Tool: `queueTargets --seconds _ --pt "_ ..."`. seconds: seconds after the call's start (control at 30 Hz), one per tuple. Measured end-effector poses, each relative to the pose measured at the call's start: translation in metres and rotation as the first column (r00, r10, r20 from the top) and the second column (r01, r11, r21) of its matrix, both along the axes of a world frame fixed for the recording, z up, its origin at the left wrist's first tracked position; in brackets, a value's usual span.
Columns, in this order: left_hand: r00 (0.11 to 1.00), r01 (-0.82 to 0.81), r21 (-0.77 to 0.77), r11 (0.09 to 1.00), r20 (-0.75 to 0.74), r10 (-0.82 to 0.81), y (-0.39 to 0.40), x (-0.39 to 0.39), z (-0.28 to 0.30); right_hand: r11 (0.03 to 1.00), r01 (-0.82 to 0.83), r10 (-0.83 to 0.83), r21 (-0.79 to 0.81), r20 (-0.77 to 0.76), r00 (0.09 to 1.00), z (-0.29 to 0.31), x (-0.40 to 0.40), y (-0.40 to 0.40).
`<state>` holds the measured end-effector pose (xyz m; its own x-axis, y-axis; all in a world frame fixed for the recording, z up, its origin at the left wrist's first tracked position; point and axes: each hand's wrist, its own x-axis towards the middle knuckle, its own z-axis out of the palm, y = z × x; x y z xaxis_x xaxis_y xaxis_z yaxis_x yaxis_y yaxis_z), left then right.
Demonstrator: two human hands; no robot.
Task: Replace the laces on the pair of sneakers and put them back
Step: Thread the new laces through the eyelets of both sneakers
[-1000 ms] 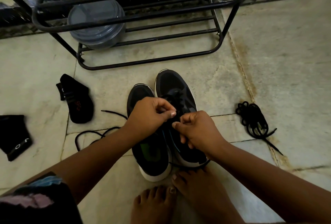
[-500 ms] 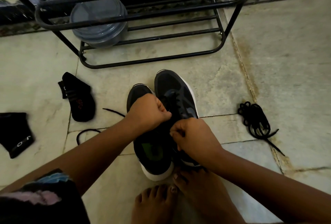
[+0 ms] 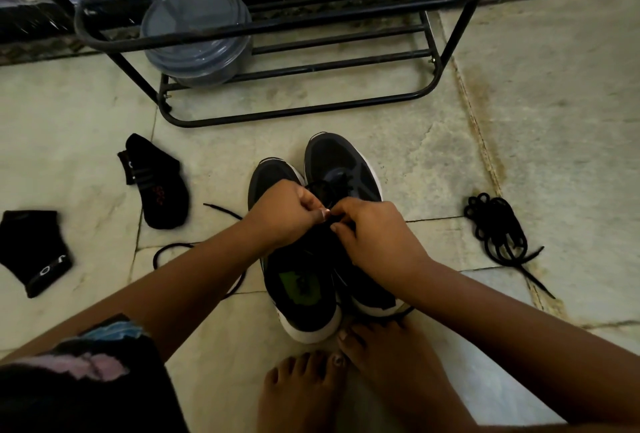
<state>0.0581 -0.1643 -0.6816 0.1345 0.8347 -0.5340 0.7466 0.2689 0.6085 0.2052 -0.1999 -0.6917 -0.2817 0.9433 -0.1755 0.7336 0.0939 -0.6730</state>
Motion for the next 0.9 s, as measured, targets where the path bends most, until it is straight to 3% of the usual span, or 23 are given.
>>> queueTargets --seconds 0.17,0.27,0.37,0.5,0.6,0.7,0.73,0.77,0.8,0.83,0.9 --pt "0.999 0.03 0.034 0.999 -0.022 -0.03 -0.001 0.003 0.001 1.0 -0.011 0.009 0.017 0.077 0.997 -0.002 0.0 0.002" --pt "0.986 0.111 0.151 0.982 -0.141 -0.09 -0.003 0.004 0.002 0.999 0.054 -0.053 -0.01 0.033 0.998 0.0 0.007 0.007" --pt "0.949 0.187 0.377 0.907 -0.308 -0.067 -0.007 0.003 0.002 0.984 0.129 -0.143 -0.122 -0.116 0.983 0.007 0.019 0.008" --pt "0.938 0.167 0.364 0.916 -0.346 -0.033 -0.006 0.002 -0.002 0.958 0.15 -0.24 -0.245 -0.395 0.887 0.024 0.032 0.003" --pt "0.943 0.16 0.325 0.932 -0.331 -0.046 -0.006 0.003 -0.006 0.94 0.16 -0.327 -0.301 -0.669 0.667 0.039 0.04 0.009" --pt "0.944 0.162 0.321 0.933 -0.326 -0.051 -0.007 0.0 -0.009 0.901 0.066 -0.43 -0.428 -0.868 0.248 0.061 0.05 0.021" --pt "0.944 0.162 0.321 0.933 -0.327 -0.052 -0.007 -0.002 -0.01 0.894 0.029 -0.447 -0.448 -0.884 0.135 0.068 0.054 0.024" --pt "0.944 0.162 0.319 0.934 -0.326 -0.052 -0.008 -0.003 -0.01 0.892 0.028 -0.451 -0.451 -0.888 0.088 0.075 0.057 0.026" --pt "0.944 0.161 0.318 0.934 -0.326 -0.052 -0.009 -0.003 -0.011 0.892 0.068 -0.451 -0.446 -0.885 0.116 0.077 0.059 0.028" --pt "0.944 0.163 0.318 0.934 -0.327 -0.053 -0.009 -0.003 -0.011 0.89 0.142 -0.454 -0.433 -0.866 0.207 0.078 0.06 0.028" --pt "0.943 0.171 0.323 0.931 -0.328 -0.059 -0.009 -0.002 -0.011 0.894 0.292 -0.447 -0.34 -0.711 0.542 0.075 0.061 0.027"
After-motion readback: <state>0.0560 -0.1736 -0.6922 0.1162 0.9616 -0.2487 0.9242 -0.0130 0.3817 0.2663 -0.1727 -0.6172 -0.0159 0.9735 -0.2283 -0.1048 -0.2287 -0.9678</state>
